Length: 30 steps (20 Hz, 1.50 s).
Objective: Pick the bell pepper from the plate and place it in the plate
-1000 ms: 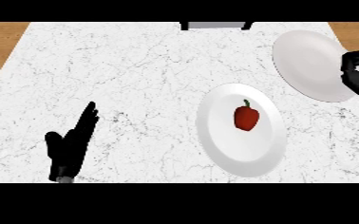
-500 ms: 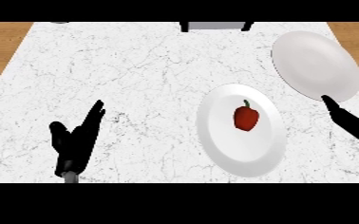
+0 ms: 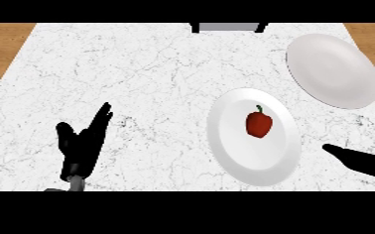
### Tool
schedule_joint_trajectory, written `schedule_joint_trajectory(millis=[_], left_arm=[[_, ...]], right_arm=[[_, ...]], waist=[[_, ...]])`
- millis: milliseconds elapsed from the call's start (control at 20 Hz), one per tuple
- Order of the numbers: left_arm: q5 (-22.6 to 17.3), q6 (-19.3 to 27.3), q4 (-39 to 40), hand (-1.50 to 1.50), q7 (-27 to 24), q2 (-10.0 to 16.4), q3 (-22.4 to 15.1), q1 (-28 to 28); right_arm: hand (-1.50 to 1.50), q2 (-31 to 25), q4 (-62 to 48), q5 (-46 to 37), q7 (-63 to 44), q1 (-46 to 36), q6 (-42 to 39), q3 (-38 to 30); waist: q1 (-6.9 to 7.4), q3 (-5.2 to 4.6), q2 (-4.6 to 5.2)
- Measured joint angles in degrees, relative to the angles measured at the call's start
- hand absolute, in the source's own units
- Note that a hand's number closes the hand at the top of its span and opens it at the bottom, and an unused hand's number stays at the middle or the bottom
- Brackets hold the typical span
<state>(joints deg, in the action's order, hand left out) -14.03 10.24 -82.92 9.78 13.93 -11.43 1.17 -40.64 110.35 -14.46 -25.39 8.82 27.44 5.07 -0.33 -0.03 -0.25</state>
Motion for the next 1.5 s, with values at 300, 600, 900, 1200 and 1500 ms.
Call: schedule_joint_trajectory(millis=[300,600,900,1200,1500], left_arm=[[0.4,-0.3,-0.4,0.0,0.9,-0.4,-0.2,-0.5],[0.9,-0.8,-0.1,0.0,1.6,-1.3,0.1,-1.4],[1.4,-1.9,0.9,0.0,0.6,-1.9,0.7,-1.6],[2.2,-2.2,-0.2,0.0,1.2,-2.4,1.4,-0.8],[2.2,-4.1,1.0,0.0,0.3,-2.8,3.1,-0.8]], right_arm=[[-1.5,-4.1,5.9,-4.7,-19.4,-5.6,-10.2,5.8],[-1.5,1.7,3.3,-11.5,-31.7,-16.3,-16.5,13.4],[-1.5,9.1,-4.3,-17.1,-34.7,-22.2,-19.5,17.5],[-1.5,15.4,-7.8,-19.0,-34.9,-22.7,-21.5,18.4],[-1.5,22.0,-13.4,-23.4,-33.6,-23.8,-22.2,18.2]], waist=[[0.9,0.04,0.13],[1.15,0.08,0.21],[1.0,0.15,0.16],[0.74,0.18,0.1],[0.61,0.27,0.05]])
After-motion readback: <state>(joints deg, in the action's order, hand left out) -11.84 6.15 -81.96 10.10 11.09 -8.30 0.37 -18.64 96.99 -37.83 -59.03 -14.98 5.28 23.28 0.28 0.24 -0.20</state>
